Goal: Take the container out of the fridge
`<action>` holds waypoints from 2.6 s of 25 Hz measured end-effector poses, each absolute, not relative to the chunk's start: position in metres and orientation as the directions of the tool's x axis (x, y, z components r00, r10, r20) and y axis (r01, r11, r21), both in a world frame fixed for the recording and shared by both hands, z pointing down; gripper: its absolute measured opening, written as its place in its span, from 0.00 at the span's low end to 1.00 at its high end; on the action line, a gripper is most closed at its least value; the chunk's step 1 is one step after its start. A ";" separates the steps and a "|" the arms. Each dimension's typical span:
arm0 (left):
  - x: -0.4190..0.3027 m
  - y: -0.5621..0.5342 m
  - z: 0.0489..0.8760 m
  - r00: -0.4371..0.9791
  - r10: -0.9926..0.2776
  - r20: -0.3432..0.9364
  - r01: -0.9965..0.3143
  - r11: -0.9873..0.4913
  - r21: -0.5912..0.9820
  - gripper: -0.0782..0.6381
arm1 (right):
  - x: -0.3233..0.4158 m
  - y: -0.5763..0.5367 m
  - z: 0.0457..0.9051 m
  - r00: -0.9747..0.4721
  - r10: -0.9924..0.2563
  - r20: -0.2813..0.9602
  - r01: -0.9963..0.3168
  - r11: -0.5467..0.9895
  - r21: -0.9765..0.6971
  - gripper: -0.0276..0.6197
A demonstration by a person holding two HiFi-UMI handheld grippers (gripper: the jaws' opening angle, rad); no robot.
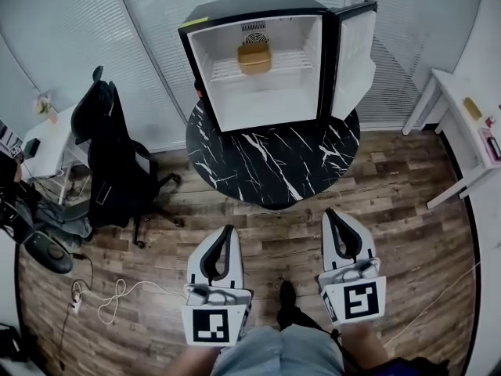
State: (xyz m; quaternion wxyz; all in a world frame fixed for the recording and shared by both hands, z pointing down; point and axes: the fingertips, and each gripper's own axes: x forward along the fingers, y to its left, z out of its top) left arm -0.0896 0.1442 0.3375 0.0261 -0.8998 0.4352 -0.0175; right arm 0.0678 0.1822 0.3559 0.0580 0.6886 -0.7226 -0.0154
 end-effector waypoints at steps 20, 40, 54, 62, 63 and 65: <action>-0.016 0.029 0.328 0.603 -0.797 -0.029 -0.796 -0.598 -0.095 0.13 | 0.139 0.064 0.356 -0.093 -0.995 0.047 -0.990 0.097 0.099 0.06; -0.004 -0.200 0.315 0.610 -0.785 -0.112 -0.791 -0.611 -0.029 0.13 | 0.129 -0.153 0.330 -0.158 -0.987 0.034 -0.964 0.161 0.212 0.06; 0.016 -0.248 0.309 0.616 -0.780 -0.112 -0.786 -0.618 -0.017 0.13 | 0.138 -0.202 0.308 -0.198 -0.980 -0.018 -0.948 0.186 0.257 0.07; 0.040 -0.253 0.311 0.604 -0.793 -0.086 -0.797 -0.603 -0.041 0.13 | 0.149 -0.224 0.302 -0.274 -0.961 -0.037 -0.924 0.252 0.286 0.08; 0.041 -0.255 0.311 0.599 -0.797 -0.084 -0.801 -0.598 -0.036 0.13 | 0.149 -0.228 0.303 -0.286 -0.958 -0.033 -0.918 0.264 0.295 0.08; 0.044 -0.259 0.313 0.588 -0.805 -0.077 -0.808 -0.588 -0.030 0.13 | 0.147 -0.234 0.304 -0.312 -0.950 -0.027 -0.905 0.289 0.311 0.08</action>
